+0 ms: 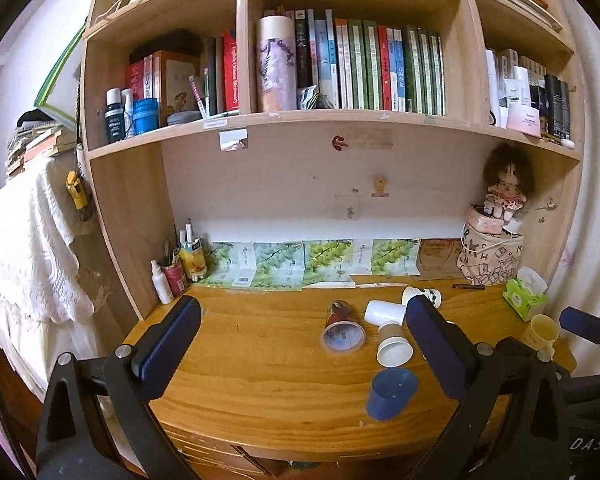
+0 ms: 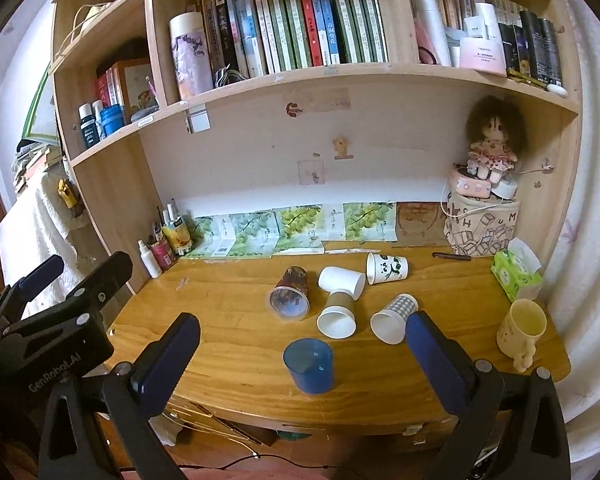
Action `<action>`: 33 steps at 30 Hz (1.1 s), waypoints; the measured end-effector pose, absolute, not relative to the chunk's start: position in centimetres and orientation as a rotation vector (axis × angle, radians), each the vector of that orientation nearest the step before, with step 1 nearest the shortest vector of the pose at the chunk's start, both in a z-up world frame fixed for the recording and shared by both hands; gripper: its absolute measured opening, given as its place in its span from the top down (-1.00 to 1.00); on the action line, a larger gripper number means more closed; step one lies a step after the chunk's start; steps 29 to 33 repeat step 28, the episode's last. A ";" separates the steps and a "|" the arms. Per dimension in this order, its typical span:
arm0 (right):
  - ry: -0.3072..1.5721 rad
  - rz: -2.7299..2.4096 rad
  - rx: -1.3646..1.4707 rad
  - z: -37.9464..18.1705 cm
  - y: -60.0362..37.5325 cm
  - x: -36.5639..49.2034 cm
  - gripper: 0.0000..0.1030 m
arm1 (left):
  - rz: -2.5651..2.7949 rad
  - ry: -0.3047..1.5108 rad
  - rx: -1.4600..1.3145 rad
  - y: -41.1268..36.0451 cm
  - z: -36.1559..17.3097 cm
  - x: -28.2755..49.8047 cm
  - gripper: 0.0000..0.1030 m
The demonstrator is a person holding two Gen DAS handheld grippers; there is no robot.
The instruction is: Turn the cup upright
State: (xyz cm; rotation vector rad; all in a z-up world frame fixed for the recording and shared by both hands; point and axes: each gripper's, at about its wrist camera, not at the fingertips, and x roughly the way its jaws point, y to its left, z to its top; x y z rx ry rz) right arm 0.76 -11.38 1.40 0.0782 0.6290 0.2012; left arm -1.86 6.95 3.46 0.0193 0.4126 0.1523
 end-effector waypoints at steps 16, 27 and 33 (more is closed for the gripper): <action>0.624 0.202 0.091 1.4 -11.8 1.4 -1.00 | 0.147 0.415 0.021 6.6 3.5 -0.8 -0.99; 0.620 0.211 0.095 1.5 -11.7 2.1 -1.00 | 0.148 0.409 0.008 6.0 3.4 -0.3 -0.99; 0.619 0.210 0.095 1.5 -11.6 2.1 -1.00 | 0.147 0.407 0.005 6.0 3.4 -0.2 -0.99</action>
